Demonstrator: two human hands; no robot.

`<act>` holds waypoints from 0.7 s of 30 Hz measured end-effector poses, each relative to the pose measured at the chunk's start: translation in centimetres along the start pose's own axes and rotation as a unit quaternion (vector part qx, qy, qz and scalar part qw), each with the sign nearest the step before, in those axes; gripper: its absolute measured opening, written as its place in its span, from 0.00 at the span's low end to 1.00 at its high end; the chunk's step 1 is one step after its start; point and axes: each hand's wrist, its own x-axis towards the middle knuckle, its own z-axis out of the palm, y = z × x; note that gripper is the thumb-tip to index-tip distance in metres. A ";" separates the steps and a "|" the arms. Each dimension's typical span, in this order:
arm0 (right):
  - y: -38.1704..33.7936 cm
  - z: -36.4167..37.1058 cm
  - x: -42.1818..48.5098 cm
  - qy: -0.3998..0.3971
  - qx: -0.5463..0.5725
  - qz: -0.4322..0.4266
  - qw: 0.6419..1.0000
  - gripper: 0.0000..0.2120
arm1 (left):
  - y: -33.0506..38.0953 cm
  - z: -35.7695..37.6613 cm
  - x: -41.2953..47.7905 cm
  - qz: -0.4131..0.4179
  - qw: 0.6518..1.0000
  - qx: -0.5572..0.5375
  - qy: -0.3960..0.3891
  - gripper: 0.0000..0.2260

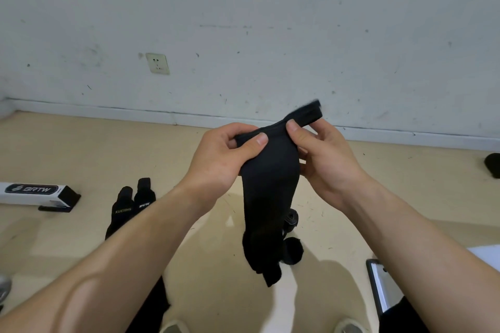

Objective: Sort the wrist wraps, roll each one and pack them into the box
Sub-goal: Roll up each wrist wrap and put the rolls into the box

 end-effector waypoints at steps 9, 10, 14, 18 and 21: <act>-0.6 -0.8 -0.4 0.013 -0.059 -0.039 0.997 0.09 | 0.0 -0.4 -0.9 -0.031 0.999 0.016 -0.039 0.09; -0.6 -0.8 -0.4 0.022 -0.061 -0.037 0.997 0.08 | 0.0 -0.4 -0.9 -0.030 0.999 0.018 -0.035 0.09; -0.3 -0.5 -0.5 0.087 -0.055 -0.031 0.994 0.05 | -0.2 -0.1 -0.9 -0.022 0.999 0.035 -0.008 0.07; 0.1 0.1 -0.4 0.183 -0.060 -0.056 0.980 0.07 | -0.8 0.6 -0.8 -0.009 0.997 0.064 0.039 0.03; 0.3 0.6 -0.4 0.218 -0.169 -0.120 0.954 0.08 | -1.1 1.6 -1.0 0.003 0.996 0.065 0.068 0.01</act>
